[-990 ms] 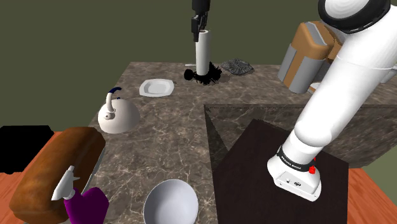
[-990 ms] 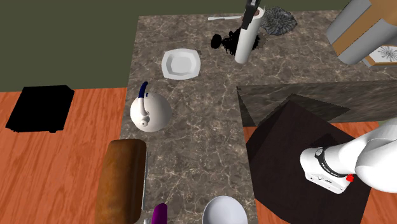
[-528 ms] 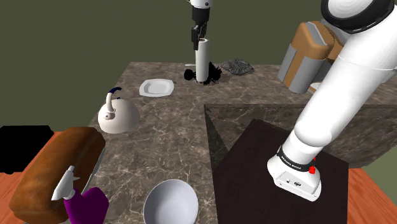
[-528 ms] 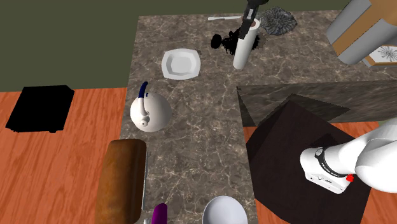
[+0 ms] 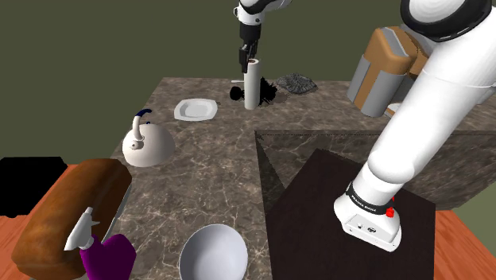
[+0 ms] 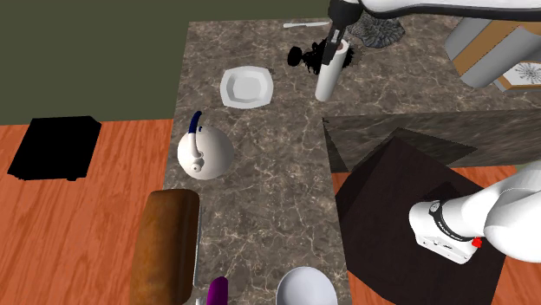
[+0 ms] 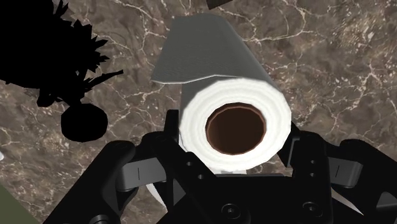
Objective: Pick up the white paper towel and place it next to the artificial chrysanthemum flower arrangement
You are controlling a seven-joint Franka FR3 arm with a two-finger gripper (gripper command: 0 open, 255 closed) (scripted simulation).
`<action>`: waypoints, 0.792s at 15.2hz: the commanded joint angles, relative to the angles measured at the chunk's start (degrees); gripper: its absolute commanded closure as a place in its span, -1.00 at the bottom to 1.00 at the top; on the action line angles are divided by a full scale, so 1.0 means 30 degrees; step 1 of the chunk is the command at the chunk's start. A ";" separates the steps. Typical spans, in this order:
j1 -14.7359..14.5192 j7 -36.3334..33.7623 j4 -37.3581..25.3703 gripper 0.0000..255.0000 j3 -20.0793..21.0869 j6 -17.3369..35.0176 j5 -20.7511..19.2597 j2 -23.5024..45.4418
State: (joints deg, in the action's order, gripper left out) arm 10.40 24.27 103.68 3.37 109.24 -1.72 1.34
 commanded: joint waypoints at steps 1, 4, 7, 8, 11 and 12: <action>-0.0013 -0.0046 0.0499 1.00 0.0012 0.0532 -0.0012 0.0025; -0.0012 -0.0070 0.1160 1.00 0.0010 0.1284 -0.0027 0.0117; -0.0011 -0.0097 0.1779 1.00 0.0009 0.2031 -0.0046 0.0245; -0.0011 -0.0106 0.1976 1.00 0.0009 0.2278 -0.0053 0.0295; -0.0011 -0.0137 0.2542 1.00 0.0007 0.3018 -0.0077 0.0470; -0.0011 -0.0147 0.2721 1.00 0.0007 0.3264 -0.0086 0.0536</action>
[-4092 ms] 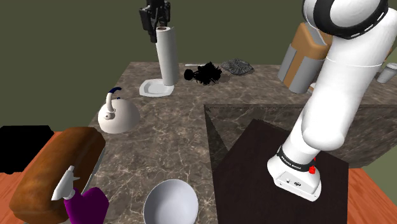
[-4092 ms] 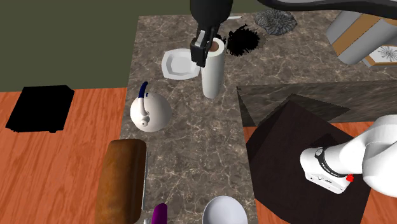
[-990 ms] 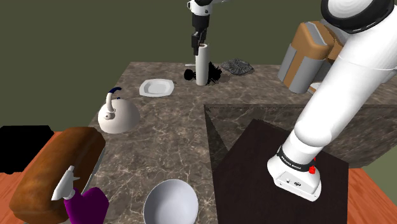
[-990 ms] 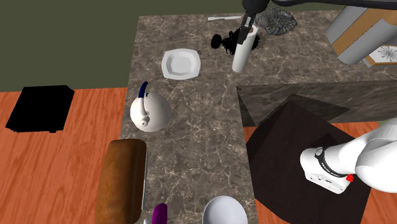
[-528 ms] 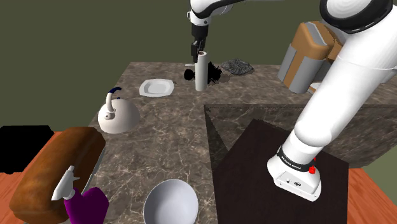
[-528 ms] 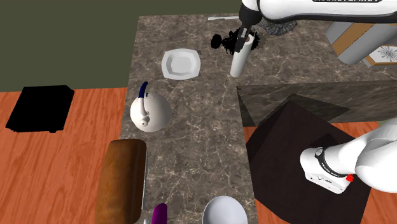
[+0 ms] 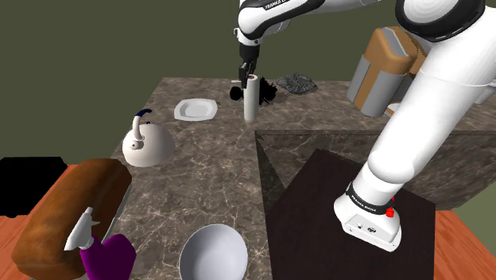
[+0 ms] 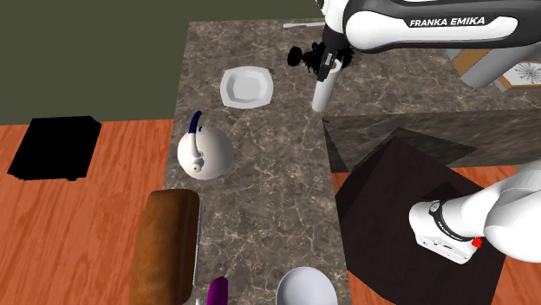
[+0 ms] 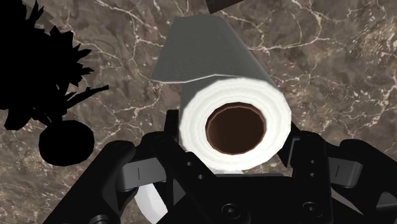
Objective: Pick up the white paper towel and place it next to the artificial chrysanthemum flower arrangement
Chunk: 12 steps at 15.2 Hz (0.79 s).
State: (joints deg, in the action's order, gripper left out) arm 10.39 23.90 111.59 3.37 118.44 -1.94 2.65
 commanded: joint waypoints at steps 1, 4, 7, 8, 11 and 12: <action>-0.0008 -0.0036 0.0262 1.00 0.0005 0.0442 -0.0019 0.0167; -0.0009 -0.0070 0.0762 1.00 0.0003 0.1174 -0.0051 0.0400; -0.0010 -0.0120 0.1352 1.00 -0.0002 0.2112 -0.0098 0.0750; -0.0010 -0.0120 0.1356 1.00 -0.0002 0.2112 -0.0097 0.0746; -0.0010 -0.0120 0.1352 1.00 -0.0002 0.2112 -0.0098 0.0750; -0.0010 -0.0120 0.1352 1.00 -0.0002 0.2112 -0.0098 0.0750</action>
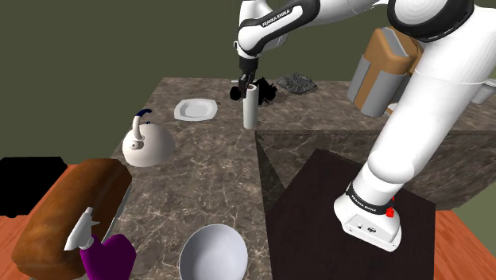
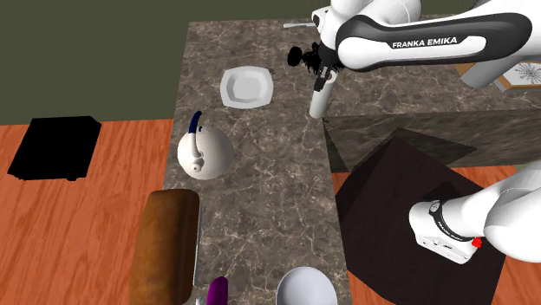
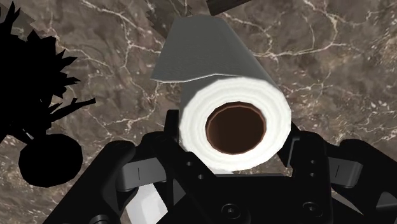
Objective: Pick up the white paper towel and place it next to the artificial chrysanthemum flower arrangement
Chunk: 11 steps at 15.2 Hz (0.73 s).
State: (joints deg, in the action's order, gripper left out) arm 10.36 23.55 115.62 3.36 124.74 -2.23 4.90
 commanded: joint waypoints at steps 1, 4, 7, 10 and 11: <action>-0.0001 -0.0002 0.0007 1.00 0.0001 0.0012 -0.0001 0.0000; -0.0001 -0.0002 0.0007 -1.00 0.0001 0.0012 -0.0001 0.0000; -0.0001 -0.0002 0.0007 -1.00 0.0000 0.0012 -0.0001 0.0000; -0.0005 0.0020 -0.0296 -1.00 0.0009 -0.0577 0.0033 -0.0287; -0.0009 0.0040 -0.0624 -1.00 0.0018 -0.1169 0.0063 -0.0552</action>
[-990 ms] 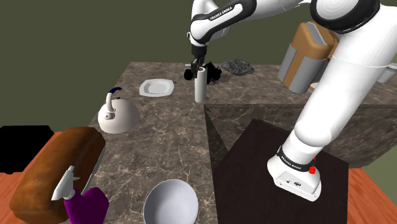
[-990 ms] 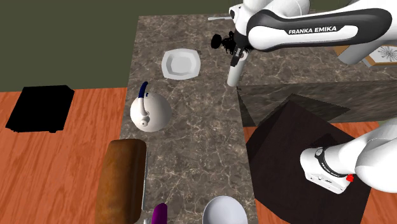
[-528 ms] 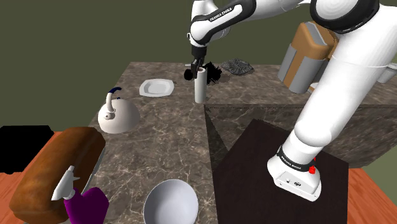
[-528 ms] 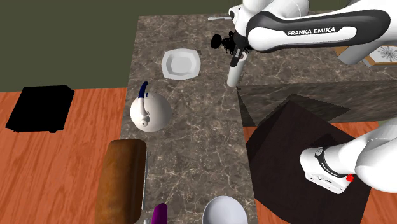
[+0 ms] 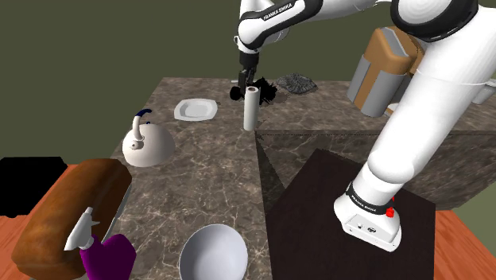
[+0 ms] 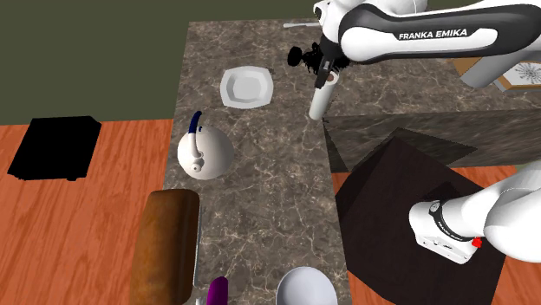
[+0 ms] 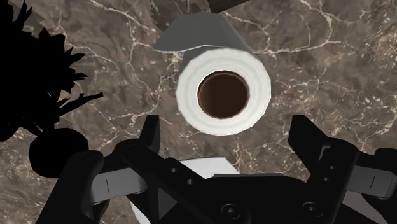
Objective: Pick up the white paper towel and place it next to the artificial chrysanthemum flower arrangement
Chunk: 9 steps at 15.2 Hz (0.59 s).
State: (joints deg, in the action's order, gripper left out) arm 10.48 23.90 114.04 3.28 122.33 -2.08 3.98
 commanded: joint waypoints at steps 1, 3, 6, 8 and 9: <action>-0.0052 -0.0058 -0.0451 -1.00 0.0050 -0.0964 0.0040 -0.0486; -0.0056 -0.0045 -0.0750 -1.00 0.0056 -0.1436 0.0060 -0.0661; -0.0056 -0.0045 -0.0749 -1.00 0.0056 -0.1436 0.0060 -0.0661; -0.0056 -0.0045 -0.0750 -1.00 0.0056 -0.1436 0.0060 -0.0661; -0.0056 -0.0045 -0.0750 -1.00 0.0056 -0.1436 0.0060 -0.0661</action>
State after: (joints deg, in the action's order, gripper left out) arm 10.31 23.76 111.79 3.45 118.03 -1.91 2.01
